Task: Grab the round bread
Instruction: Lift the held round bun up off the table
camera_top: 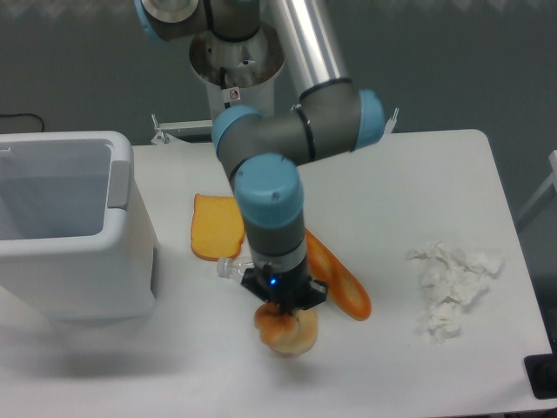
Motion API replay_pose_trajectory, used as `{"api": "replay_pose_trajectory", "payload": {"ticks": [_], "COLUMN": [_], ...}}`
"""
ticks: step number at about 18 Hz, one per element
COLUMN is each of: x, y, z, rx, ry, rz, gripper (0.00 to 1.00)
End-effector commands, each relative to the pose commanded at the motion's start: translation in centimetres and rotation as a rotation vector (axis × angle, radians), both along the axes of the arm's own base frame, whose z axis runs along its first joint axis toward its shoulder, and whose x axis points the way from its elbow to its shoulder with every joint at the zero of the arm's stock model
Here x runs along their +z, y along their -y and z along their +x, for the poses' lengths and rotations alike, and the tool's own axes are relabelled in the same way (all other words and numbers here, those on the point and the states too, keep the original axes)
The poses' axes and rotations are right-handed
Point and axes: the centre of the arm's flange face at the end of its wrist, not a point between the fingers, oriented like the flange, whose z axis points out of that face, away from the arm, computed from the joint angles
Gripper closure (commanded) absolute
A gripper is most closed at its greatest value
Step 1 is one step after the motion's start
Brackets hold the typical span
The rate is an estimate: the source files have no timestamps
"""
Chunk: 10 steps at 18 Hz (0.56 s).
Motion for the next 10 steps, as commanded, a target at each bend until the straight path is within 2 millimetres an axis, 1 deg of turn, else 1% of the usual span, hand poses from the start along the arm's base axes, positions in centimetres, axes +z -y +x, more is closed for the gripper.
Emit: {"api": "replay_pose_trajectory", "payload": {"ticks": [1, 2, 3, 6, 10], "x": [0.7, 1.6, 2.4, 3.4, 3.9], "y": [0.4, 1.0, 1.3, 1.9, 2.7], "z": [0.0, -0.4, -0.5, -0.6, -1.3], "rx": [-0.038, -0.047, -0.054, -0.052, -0.064], "ry": [0.029, 0.049, 0.052, 0.042, 0.036], "rz": [-0.049, -0.073, -0.074, -0.064, -0.067], "gripper": [1.0, 1.0, 1.0, 1.0, 1.0]}}
